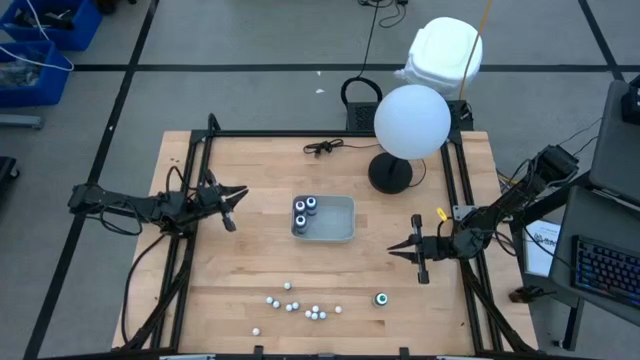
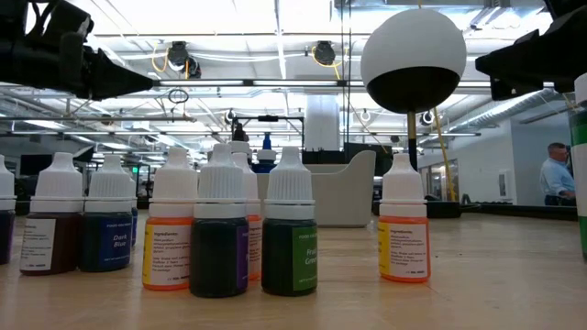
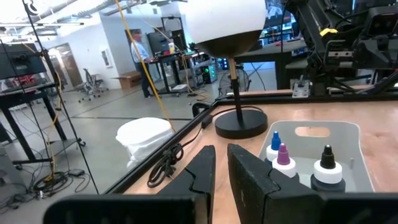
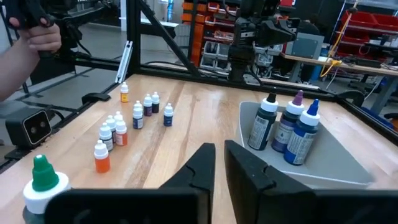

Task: Pick & Place food coloring
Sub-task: Put the large green food coloring bottle into the gray bin

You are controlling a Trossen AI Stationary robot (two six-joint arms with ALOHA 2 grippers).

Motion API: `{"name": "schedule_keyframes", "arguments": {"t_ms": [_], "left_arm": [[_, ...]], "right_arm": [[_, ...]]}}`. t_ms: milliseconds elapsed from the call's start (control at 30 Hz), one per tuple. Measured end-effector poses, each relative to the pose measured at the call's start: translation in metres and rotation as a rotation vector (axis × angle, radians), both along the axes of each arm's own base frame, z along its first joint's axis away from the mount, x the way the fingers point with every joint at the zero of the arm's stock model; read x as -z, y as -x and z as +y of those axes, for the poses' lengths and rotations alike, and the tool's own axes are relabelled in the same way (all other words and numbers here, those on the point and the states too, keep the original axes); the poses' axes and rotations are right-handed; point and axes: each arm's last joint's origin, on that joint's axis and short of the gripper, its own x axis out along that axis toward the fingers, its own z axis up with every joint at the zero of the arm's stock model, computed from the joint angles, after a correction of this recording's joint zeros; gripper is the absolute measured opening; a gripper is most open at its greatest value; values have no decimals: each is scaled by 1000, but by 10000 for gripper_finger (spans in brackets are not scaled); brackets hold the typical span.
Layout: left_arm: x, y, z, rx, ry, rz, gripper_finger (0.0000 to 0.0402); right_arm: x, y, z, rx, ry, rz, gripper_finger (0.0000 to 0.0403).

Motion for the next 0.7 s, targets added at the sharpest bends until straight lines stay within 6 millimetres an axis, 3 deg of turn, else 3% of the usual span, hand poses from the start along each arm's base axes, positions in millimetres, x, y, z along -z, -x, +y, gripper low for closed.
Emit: {"name": "schedule_keyframes", "arguments": {"t_ms": [700], "left_arm": [[0, 0, 0, 1, -4, -2, 51]], "right_arm": [[-3, -1, -2, 32, 15, -25, 1]]}}
